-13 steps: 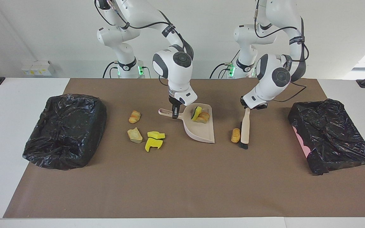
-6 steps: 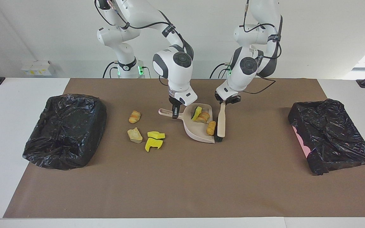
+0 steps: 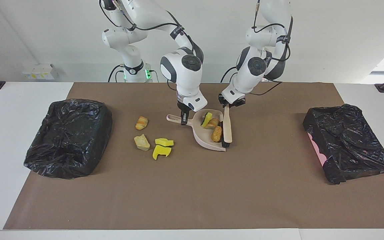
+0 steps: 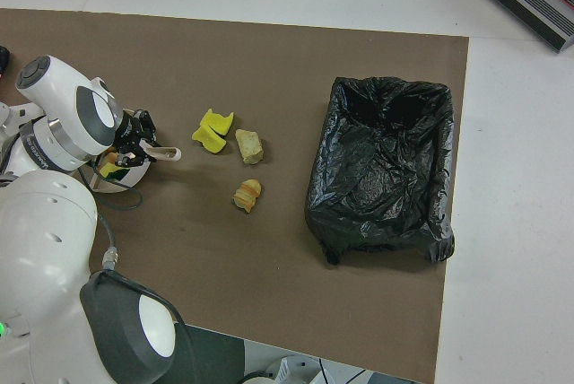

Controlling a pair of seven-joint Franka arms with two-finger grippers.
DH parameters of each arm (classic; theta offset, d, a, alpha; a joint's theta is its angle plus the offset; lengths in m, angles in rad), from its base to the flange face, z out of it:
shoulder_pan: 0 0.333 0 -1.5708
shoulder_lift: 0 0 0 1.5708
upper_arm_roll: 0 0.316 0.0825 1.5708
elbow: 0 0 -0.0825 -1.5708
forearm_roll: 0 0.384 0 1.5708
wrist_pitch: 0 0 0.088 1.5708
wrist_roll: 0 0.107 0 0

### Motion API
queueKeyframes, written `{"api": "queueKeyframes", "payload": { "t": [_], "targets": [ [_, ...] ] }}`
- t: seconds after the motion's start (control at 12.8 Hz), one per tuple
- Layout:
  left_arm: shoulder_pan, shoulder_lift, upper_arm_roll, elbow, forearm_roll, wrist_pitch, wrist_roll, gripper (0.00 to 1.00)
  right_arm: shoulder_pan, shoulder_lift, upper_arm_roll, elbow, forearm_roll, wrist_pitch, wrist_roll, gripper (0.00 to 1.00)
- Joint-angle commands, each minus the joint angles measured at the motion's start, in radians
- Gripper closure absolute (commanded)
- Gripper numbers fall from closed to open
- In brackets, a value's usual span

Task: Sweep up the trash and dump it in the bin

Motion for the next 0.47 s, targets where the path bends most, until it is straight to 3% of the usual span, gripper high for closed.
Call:
{"api": "queueKeyframes", "payload": {
  "t": [0.0, 0.39],
  "targets": [
    [0.016, -0.028, 0.009, 0.028, 0.002, -0.08, -0.024, 1.0, -0.037, -0.019, 0.006, 0.005, 0.014, 0.009, 0.009, 1.0],
    [0.025, -0.042, 0.004, 0.04, 0.085, -0.09, -0.136, 1.0, -0.072, -0.034, 0.006, 0.006, 0.079, 0.011, -0.033, 1.0]
  ]
}}
